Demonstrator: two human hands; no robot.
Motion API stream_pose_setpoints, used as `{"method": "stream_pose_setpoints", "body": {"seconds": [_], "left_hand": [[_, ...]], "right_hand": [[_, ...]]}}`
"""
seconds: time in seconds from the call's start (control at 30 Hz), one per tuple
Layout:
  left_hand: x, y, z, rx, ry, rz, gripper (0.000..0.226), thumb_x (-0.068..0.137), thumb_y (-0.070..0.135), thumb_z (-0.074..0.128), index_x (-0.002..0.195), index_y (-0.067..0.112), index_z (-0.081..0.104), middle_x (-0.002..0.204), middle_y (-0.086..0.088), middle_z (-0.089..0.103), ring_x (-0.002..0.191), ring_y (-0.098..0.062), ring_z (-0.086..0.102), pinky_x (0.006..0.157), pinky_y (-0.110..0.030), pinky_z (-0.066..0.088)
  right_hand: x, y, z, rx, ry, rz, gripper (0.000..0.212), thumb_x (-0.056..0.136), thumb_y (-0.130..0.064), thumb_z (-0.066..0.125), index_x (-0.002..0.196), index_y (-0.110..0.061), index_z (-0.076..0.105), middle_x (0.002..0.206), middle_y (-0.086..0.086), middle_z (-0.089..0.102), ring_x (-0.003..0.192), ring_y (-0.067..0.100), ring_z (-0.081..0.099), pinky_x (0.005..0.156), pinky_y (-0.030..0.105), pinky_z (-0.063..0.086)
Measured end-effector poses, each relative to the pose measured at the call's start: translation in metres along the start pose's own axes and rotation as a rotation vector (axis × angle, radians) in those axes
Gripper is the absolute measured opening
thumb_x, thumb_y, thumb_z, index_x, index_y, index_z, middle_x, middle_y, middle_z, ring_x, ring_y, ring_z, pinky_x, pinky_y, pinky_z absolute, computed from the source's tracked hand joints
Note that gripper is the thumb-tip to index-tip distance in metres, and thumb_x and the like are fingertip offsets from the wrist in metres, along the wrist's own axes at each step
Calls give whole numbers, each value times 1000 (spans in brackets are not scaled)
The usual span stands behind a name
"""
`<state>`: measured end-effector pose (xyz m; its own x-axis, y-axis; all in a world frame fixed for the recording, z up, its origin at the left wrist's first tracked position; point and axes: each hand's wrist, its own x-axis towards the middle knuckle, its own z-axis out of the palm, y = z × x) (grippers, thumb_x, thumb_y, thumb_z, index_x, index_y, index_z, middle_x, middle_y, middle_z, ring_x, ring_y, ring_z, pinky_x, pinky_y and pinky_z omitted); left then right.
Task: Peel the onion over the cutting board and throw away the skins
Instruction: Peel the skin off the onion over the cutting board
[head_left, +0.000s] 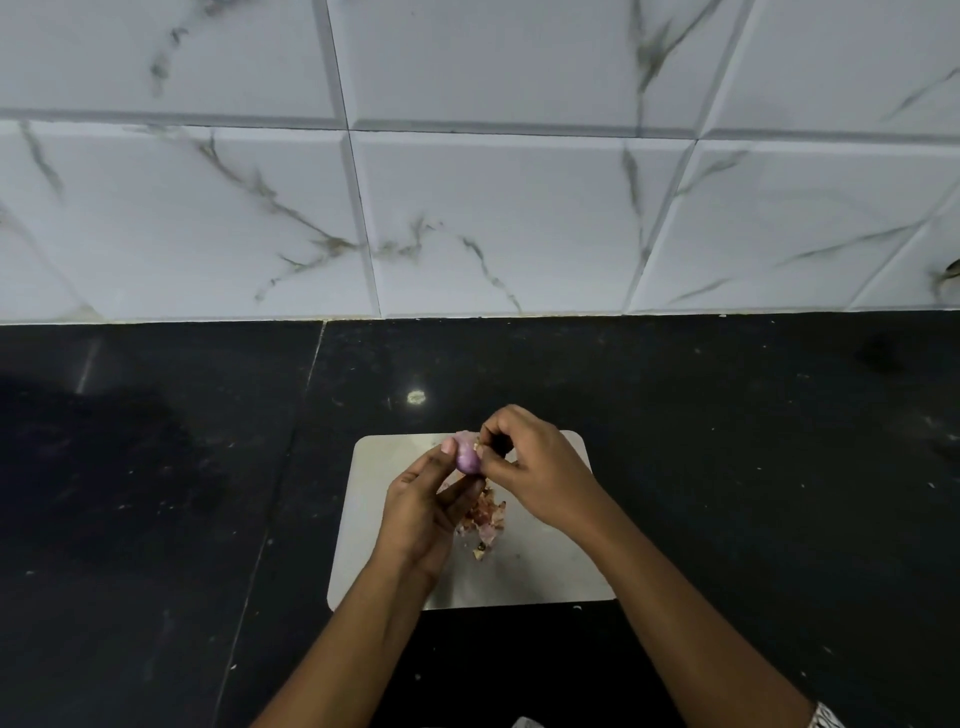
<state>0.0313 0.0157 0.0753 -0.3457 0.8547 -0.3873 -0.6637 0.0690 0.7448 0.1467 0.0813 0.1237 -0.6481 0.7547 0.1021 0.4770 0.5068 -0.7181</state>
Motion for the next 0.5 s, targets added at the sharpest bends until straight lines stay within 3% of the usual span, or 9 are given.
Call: {"method": "stream_pose_setpoints", "body": {"seconds": [0.1,0.2,0.33,0.5], "left_hand": [[-1,-1,5,-102,14,-75,27,92,25,55,81,8,73,90,-9,71,77,-14,72,64,-23,57],[-4,2,9,-235,22,-136,25,92,25,53,95,4,67,83,-11,74,72,-17,73,58,-21,58],[-3,5,8,-257,17,-156,29,91,25,54,104,1,64,90,-15,74,79,-22,73,57,-21,58],[0,9,4,-254,35,-153,27,92,24,53,103,2,64,96,-18,72,82,-24,73,60,-23,59]], "right_hand": [[-1,6,0,23,16,4,10,84,-23,60,84,-15,55,87,-4,54,80,8,54,72,27,48],[-1,14,-1,76,73,26,5,85,-12,60,84,-15,56,82,-9,52,77,2,53,68,13,44],[1,19,-3,168,149,19,8,82,-10,65,81,-17,62,83,-11,57,82,2,57,68,19,53],[3,18,-3,64,144,30,12,82,-13,66,85,-21,58,82,-14,57,78,0,59,62,13,50]]}}
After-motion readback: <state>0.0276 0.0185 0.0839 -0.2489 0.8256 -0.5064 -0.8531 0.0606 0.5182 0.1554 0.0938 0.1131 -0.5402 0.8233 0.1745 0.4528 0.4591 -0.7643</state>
